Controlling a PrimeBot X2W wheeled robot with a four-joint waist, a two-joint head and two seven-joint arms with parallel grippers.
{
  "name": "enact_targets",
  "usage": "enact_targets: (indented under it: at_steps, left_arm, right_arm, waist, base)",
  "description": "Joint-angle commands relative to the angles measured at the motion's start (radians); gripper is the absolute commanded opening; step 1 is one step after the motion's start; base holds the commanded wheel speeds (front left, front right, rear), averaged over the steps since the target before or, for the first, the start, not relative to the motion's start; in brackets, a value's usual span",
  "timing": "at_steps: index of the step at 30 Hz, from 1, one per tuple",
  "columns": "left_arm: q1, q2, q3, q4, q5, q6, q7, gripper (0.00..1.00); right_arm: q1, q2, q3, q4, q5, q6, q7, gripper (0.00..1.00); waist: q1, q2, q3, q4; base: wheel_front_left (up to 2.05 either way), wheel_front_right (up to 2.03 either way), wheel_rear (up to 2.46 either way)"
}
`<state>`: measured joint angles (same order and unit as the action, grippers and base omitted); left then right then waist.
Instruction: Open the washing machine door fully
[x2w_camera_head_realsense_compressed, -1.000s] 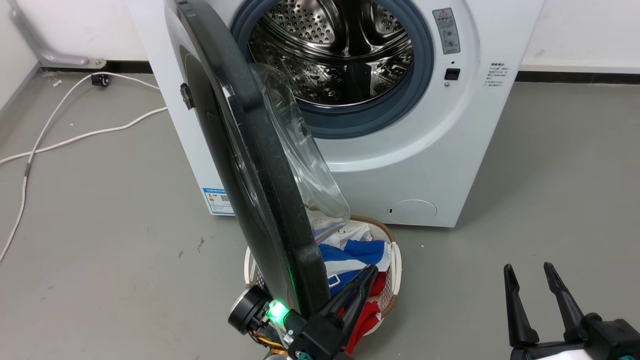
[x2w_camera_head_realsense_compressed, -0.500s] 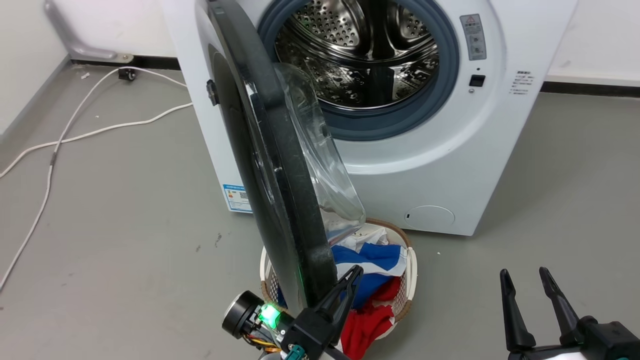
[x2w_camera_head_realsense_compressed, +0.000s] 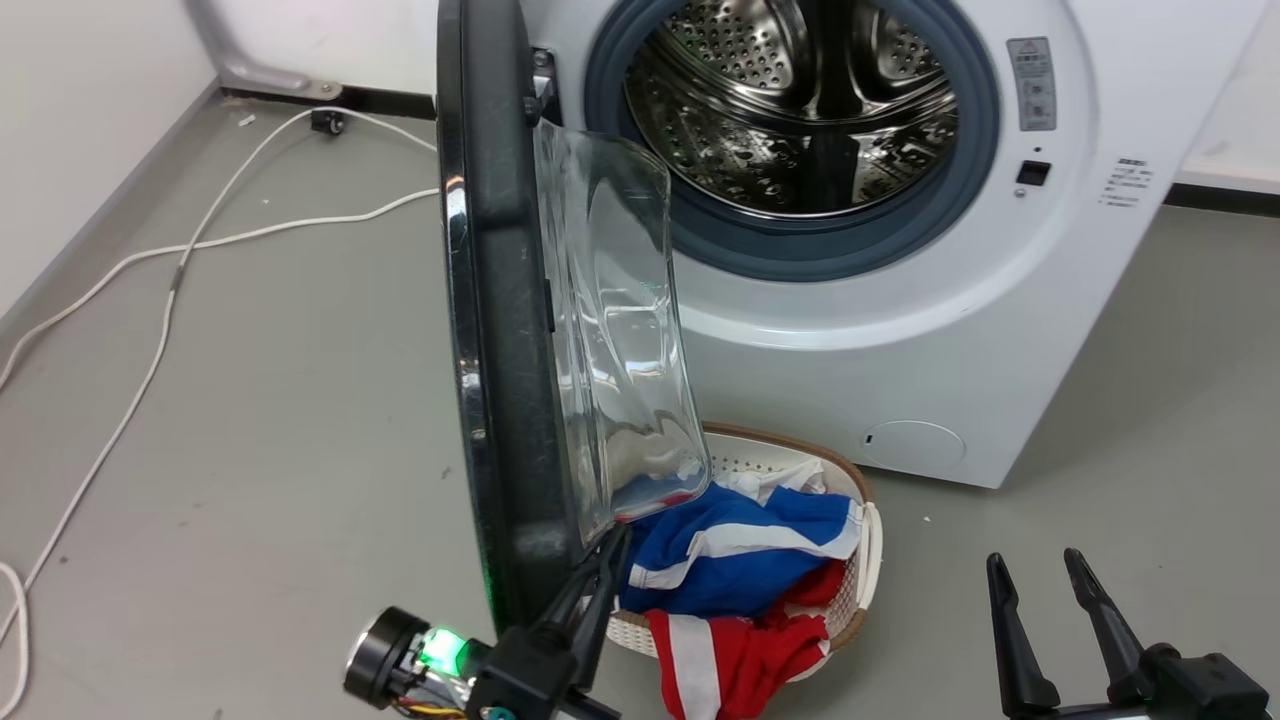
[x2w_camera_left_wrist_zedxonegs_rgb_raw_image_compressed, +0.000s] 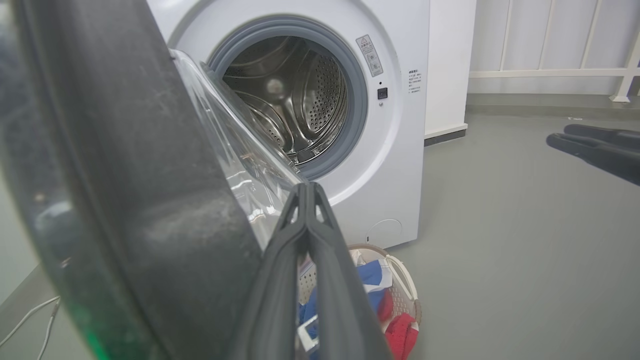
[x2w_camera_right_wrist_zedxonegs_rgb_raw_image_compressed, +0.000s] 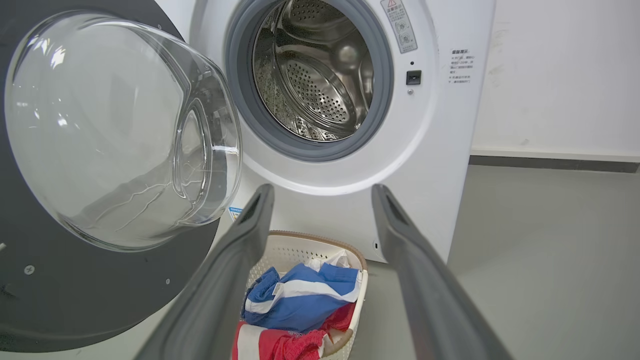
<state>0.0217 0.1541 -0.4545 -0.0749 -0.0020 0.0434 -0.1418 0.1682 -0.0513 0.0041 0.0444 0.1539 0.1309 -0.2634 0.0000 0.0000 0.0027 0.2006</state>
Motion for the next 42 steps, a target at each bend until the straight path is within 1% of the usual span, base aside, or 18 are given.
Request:
enact_targets:
  at_steps: [1,8,13,20,27,33,42]
  left_arm:
    - [0.01,0.015,0.021,-0.011,-0.005,0.016,0.008,0.0]
    - [0.059,0.048,0.106,-0.033,-0.043,0.066,0.014,0.0]
    - [0.084,0.082,0.203,-0.01,-0.086,0.109,-0.006,0.0]
    - [0.084,0.132,0.326,0.017,-0.142,0.141,-0.032,0.0]
    - [0.023,0.176,0.425,0.055,-0.212,0.134,-0.053,0.0]
    - [-0.039,0.22,0.508,0.129,-0.262,0.131,-0.071,0.0]
    - [-0.151,0.299,0.593,0.268,-0.318,0.105,-0.09,0.0]
  right_arm:
    - [0.008,0.002,0.0,0.002,0.004,0.0,-0.002,1.0]
    - [-0.012,0.002,0.002,-0.003,-0.002,0.0,-0.002,1.0]
    - [-0.022,0.002,0.005,-0.006,-0.011,0.0,-0.002,1.0]
    - [-0.035,0.002,0.003,-0.008,-0.025,0.0,-0.002,1.0]
    - [-0.057,0.002,0.003,-0.011,-0.046,0.0,-0.002,1.0]
    - [-0.078,0.002,-0.005,-0.014,-0.061,0.0,-0.002,1.0]
    - [-0.116,0.002,-0.011,-0.024,-0.085,0.0,-0.002,1.0]
  waist:
    - [0.0,0.0,0.006,0.014]
    - [0.0,0.0,0.027,0.047]
    - [0.0,0.0,0.042,0.054]
    - [0.0,0.0,0.068,0.049]
    - [0.0,0.0,0.108,0.038]
    - [0.0,0.0,0.151,0.027]
    - [0.0,0.0,0.224,0.02]
  base:
    - [0.0,0.0,0.0]
    - [0.0,0.0,0.0]
    - [0.0,0.0,0.0]
    - [0.0,0.0,0.0]
    - [0.0,0.0,0.0]
    - [0.0,0.0,0.0]
    - [0.0,0.0,0.0]
